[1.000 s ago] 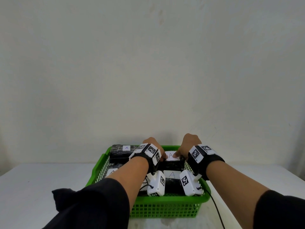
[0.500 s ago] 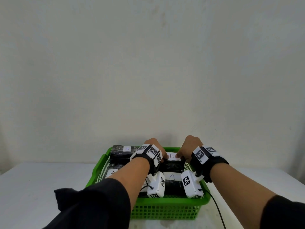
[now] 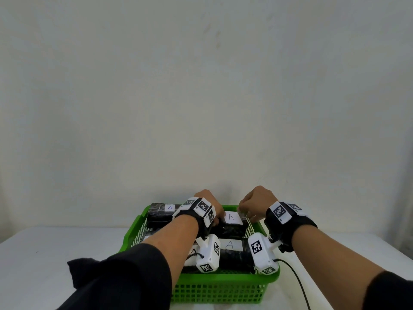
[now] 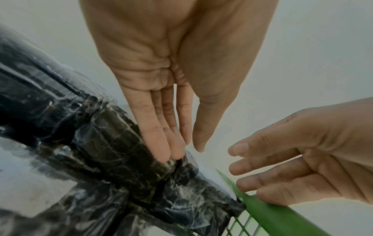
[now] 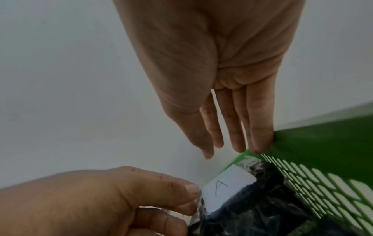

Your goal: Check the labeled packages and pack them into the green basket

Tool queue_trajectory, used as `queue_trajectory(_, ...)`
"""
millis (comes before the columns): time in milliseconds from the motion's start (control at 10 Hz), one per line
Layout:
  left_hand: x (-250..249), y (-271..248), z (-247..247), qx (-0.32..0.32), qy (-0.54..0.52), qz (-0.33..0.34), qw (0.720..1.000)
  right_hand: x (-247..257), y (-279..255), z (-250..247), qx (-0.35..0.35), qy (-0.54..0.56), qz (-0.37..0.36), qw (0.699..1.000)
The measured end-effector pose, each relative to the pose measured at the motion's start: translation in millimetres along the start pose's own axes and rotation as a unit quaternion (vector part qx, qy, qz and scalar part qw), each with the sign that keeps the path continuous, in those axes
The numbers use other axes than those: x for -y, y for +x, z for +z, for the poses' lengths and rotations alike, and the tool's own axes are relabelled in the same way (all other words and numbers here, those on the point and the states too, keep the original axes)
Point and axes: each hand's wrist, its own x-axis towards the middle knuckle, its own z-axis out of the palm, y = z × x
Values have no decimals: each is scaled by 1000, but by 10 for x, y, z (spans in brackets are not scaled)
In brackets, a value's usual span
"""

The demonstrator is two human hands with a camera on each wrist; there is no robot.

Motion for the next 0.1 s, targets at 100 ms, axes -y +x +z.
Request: queue_trajectory(100,-24,-19,-61,-9,-50,12,999,17,-76,-90,-48,51,-29,997)
